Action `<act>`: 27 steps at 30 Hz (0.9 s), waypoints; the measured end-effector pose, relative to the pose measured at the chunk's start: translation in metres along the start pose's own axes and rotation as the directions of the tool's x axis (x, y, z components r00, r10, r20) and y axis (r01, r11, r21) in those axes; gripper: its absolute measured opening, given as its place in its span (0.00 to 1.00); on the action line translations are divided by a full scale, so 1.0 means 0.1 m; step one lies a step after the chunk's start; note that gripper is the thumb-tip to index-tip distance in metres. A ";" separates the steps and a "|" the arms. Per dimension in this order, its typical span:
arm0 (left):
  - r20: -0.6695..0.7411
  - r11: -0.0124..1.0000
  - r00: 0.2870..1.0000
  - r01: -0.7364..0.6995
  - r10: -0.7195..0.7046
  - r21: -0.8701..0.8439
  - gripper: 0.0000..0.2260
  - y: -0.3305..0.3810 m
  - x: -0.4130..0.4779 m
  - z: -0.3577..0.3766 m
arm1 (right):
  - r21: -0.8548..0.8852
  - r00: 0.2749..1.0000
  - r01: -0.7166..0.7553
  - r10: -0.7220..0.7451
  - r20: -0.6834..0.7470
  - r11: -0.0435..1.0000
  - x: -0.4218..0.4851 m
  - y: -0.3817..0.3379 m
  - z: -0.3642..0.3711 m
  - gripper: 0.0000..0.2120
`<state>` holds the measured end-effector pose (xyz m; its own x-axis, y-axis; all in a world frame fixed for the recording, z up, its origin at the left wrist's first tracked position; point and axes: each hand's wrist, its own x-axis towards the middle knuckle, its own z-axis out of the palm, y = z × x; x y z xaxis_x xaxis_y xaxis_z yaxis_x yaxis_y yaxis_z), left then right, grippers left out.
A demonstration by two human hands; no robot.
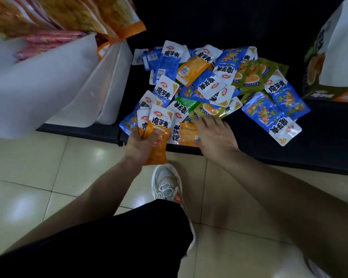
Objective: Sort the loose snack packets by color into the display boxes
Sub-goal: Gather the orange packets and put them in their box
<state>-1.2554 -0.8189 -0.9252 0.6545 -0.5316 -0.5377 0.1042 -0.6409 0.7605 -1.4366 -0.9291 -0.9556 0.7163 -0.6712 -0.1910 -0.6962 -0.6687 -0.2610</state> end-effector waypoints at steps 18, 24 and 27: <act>0.241 0.997 0.970 -0.017 0.035 -0.076 0.05 1.08 -0.65 -0.02 | 0.830 0.943 -0.312 0.253 0.214 0.462 -0.68 0.40 -1.25 0.11; 0.426 0.979 0.883 -0.202 0.195 -0.028 0.08 2.04 -1.62 -0.13 | 0.917 0.957 -0.276 0.169 0.235 0.288 -1.36 0.27 -2.47 0.21; 0.470 0.960 0.840 -0.272 0.271 -0.068 0.09 2.40 -2.18 -0.10 | 0.940 0.963 -0.253 0.156 0.221 0.231 -1.83 0.21 -2.94 0.18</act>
<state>-1.3655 -0.8507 -0.6219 0.2262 -0.8805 -0.4165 -0.0266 -0.4330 0.9010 -1.5961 -0.9138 -0.6479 0.5914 -0.6799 -0.4336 -0.2973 0.3160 -0.9010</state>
